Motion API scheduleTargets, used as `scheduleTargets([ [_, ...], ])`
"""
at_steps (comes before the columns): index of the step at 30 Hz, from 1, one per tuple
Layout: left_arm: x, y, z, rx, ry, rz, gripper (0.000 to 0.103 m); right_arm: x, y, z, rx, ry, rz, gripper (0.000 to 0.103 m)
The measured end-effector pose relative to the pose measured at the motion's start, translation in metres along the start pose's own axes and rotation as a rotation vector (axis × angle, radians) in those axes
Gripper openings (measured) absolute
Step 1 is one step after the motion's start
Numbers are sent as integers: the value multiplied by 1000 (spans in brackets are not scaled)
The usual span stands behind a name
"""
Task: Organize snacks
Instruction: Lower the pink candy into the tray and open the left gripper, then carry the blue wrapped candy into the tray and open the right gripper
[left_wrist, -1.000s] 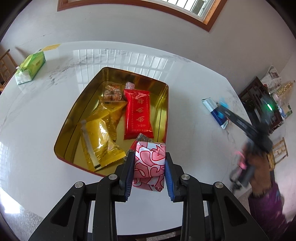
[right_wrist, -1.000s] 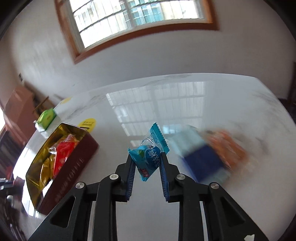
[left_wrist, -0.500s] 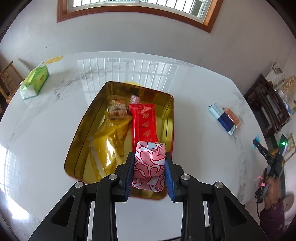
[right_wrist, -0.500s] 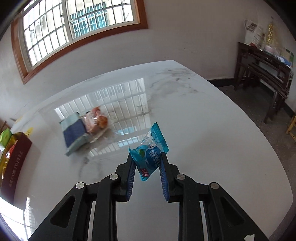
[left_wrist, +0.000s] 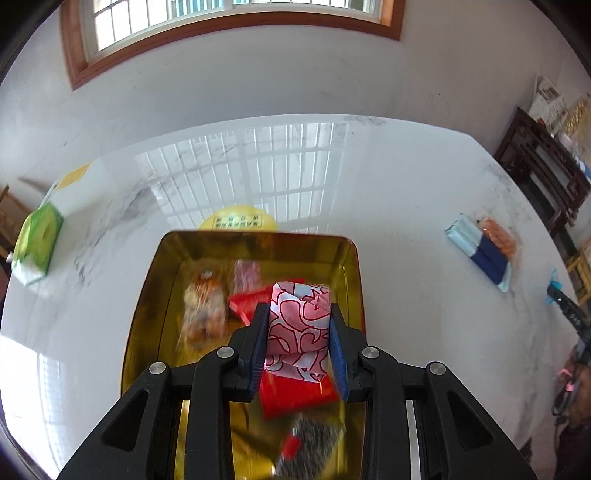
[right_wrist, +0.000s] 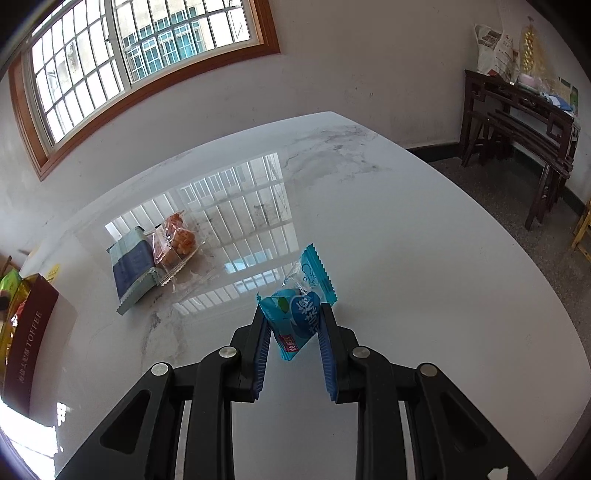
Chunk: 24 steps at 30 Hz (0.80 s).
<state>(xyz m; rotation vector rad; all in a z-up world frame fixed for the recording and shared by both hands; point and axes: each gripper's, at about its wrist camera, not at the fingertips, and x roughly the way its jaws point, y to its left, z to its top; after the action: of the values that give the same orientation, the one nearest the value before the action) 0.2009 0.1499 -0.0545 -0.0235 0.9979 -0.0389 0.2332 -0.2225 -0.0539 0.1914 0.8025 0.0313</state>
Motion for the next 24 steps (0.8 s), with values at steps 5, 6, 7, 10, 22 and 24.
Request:
scheduleTargets([
  [5,22,-3,9,31,0,-4,32,3,2,0,-6,8,2,23],
  [6,24,-4,10,39,-3,11,32,3,2,0,-8,9,2,23],
  [7,26,-5,10,48,-9,10,33,4,3,0,-10,11,3,23],
  [10,27,-8,9,66,-22,41,35,5,3,0,-10,18,7,23],
  [22,-31,-33,-28,123,-163,208,68,7,6,-2,-2,20,20,22],
  [24,-40,-34,-35,109,-163,210,68,6,10,-6,-7,20,23,22],
])
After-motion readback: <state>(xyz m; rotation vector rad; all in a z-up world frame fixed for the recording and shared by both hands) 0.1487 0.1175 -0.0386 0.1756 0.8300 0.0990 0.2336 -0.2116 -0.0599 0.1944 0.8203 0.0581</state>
